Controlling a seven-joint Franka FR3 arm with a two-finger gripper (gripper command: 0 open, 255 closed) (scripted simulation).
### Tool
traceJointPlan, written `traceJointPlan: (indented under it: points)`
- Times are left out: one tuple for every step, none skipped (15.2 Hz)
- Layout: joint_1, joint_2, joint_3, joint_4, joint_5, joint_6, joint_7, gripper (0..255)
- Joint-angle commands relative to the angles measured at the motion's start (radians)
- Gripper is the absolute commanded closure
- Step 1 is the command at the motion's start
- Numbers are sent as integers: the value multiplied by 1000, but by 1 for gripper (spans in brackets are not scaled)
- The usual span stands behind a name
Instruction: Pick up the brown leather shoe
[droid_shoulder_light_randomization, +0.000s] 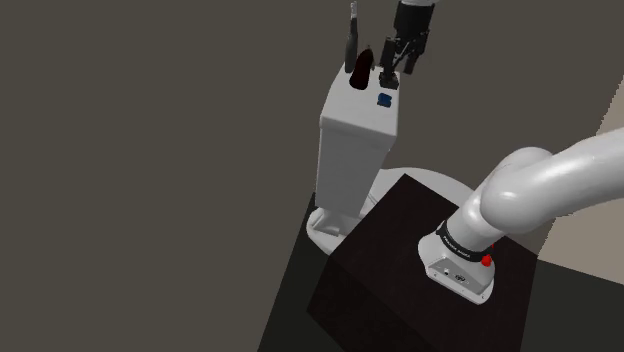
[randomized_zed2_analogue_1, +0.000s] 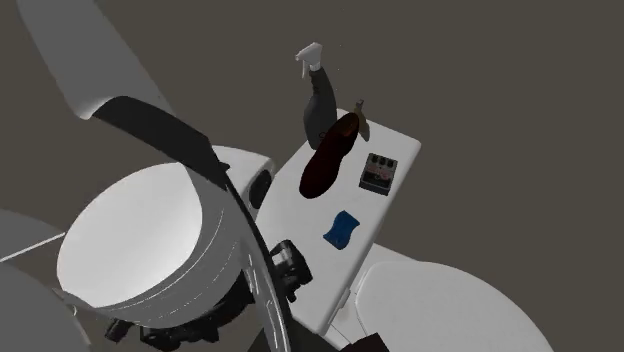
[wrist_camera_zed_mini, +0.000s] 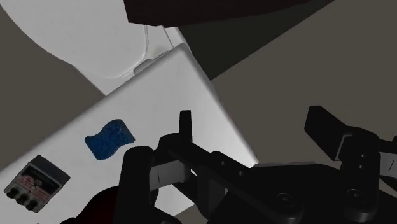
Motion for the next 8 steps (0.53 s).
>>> traceJointPlan:
  points:
    - [-15, 67, -17, 43, 3, 26, 11, 0]
    - [-23, 101, -27, 68, 5, 37, 14, 0]
    - [-30, 136, -37, 95, 7, 47, 17, 0]
    - [-38, 170, -47, 122, 10, 55, 19, 0]
    - [-45, 205, -57, 150, 14, 63, 22, 0]
    - [-52, 239, -67, 179, 19, 69, 24, 0]
    - [-59, 274, -77, 209, 24, 75, 25, 0]
    - [-66, 308, -87, 240, 30, 80, 27, 0]
